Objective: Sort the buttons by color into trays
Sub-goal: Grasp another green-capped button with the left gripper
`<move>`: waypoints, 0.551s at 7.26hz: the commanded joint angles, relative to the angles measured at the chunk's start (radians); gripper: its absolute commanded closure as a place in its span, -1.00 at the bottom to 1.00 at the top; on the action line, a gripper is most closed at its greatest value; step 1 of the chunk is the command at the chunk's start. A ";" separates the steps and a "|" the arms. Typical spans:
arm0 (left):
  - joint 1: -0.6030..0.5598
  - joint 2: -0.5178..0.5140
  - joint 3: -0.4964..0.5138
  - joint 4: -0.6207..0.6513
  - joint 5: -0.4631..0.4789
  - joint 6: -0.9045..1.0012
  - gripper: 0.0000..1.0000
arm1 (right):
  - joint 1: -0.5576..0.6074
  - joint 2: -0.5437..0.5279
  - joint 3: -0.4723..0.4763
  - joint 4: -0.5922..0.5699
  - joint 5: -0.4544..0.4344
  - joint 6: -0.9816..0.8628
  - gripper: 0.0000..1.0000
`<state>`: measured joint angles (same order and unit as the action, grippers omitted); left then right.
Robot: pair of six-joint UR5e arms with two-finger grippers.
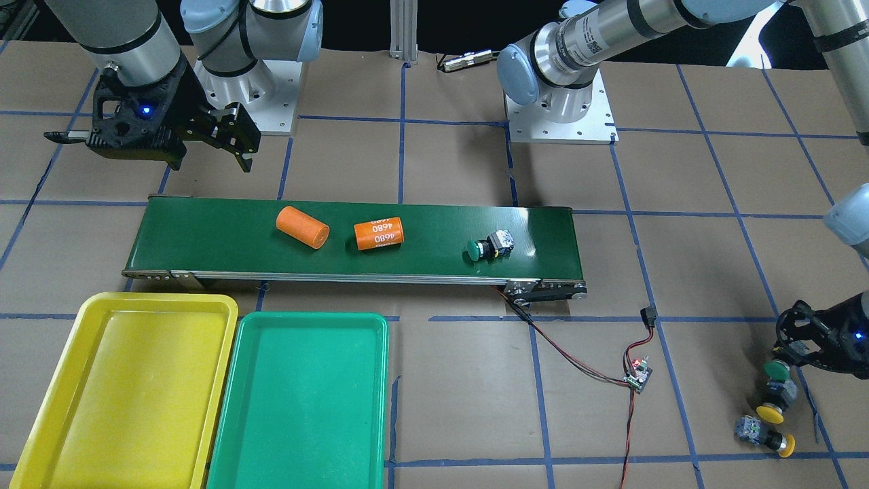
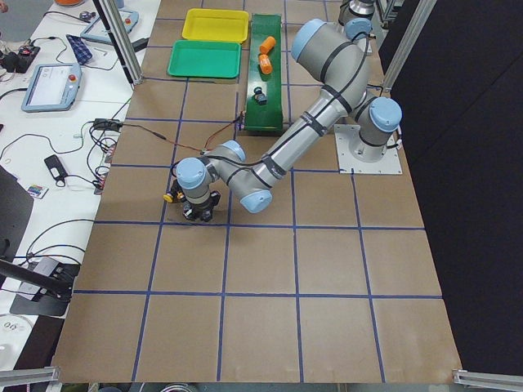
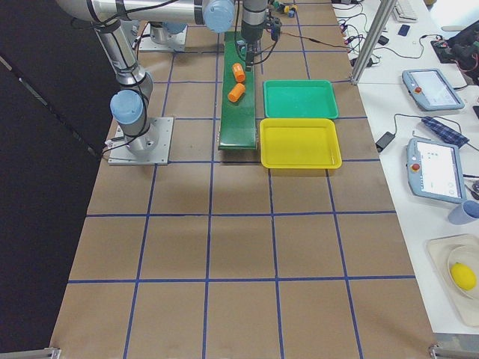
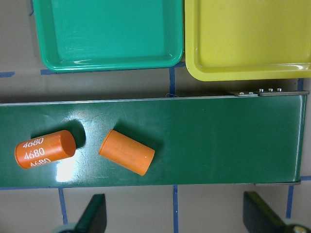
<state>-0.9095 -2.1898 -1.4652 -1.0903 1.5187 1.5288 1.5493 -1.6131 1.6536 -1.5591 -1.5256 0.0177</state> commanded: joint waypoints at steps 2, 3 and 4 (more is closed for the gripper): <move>-0.162 0.290 -0.252 -0.082 0.000 -0.077 1.00 | 0.000 -0.002 0.009 -0.002 -0.001 -0.001 -1.00; -0.199 0.368 -0.367 -0.073 -0.005 -0.132 1.00 | 0.000 -0.002 0.011 -0.004 -0.001 -0.001 -1.00; -0.238 0.442 -0.438 -0.069 -0.011 -0.178 1.00 | 0.000 -0.002 0.011 -0.007 -0.001 -0.001 -1.00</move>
<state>-1.0963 -1.8451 -1.7955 -1.1636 1.5147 1.4093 1.5493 -1.6152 1.6630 -1.5633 -1.5262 0.0169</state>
